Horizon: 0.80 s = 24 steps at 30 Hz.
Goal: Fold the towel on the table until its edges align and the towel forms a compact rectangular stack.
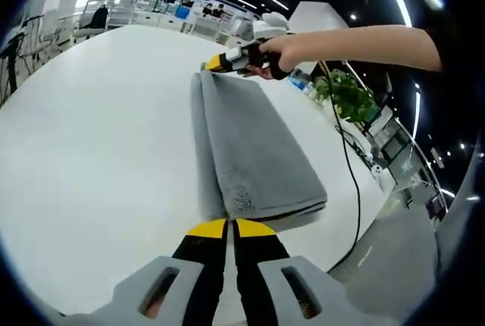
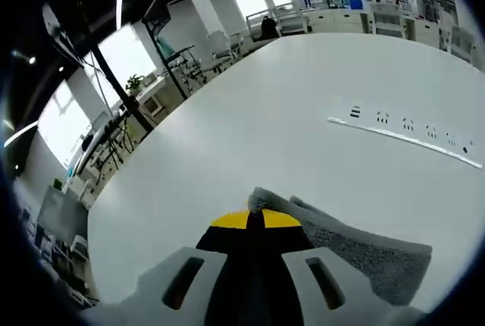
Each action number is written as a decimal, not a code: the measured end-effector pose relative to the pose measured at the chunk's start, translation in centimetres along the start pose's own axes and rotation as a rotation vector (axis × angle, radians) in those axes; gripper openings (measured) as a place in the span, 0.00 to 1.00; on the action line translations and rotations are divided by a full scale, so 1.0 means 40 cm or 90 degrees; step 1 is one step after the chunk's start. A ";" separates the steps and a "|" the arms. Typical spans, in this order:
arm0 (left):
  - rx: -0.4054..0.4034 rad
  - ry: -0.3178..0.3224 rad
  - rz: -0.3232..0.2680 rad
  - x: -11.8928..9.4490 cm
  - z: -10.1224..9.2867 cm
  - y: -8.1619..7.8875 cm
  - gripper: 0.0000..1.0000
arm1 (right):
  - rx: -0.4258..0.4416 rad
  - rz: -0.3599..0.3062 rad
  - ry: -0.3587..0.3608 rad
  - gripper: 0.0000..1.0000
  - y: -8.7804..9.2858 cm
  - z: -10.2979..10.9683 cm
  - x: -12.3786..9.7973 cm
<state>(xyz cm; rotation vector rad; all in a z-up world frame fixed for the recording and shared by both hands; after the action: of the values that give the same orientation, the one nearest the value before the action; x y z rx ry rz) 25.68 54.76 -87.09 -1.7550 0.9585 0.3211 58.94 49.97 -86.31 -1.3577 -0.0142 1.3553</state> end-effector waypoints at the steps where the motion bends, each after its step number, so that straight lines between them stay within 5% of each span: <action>1: -0.002 0.007 -0.003 -0.002 -0.004 -0.004 0.05 | -0.035 0.004 0.001 0.03 -0.003 0.000 -0.002; 9: 0.027 0.042 -0.021 -0.005 -0.030 -0.034 0.20 | -0.238 0.029 0.022 0.09 -0.012 0.013 -0.016; 13: 0.055 0.065 -0.022 0.005 -0.048 -0.058 0.25 | -0.269 0.039 0.028 0.18 -0.003 0.009 -0.023; 20: 0.087 0.068 -0.013 0.033 -0.043 -0.094 0.26 | -0.265 0.058 0.032 0.19 0.038 -0.013 -0.060; 24: 0.093 0.047 -0.009 0.049 -0.020 -0.111 0.25 | -0.190 0.045 0.024 0.21 0.068 -0.023 -0.086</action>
<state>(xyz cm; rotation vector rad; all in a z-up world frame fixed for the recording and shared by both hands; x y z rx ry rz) 30.02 53.67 -85.00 -1.6484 0.9960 0.1732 56.66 46.13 -86.16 -1.6468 -0.1496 1.4275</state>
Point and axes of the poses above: the point that each gripper's makers call its tool centre point, and the gripper's own axes: x roughly forward along the fingers, z roughly to its left, y roughly out of its underside, the point moved 4 cm from there along -x, roughly backward along the fingers, and after that the axes turned 2 degrees about z, right-handed, at the moved point
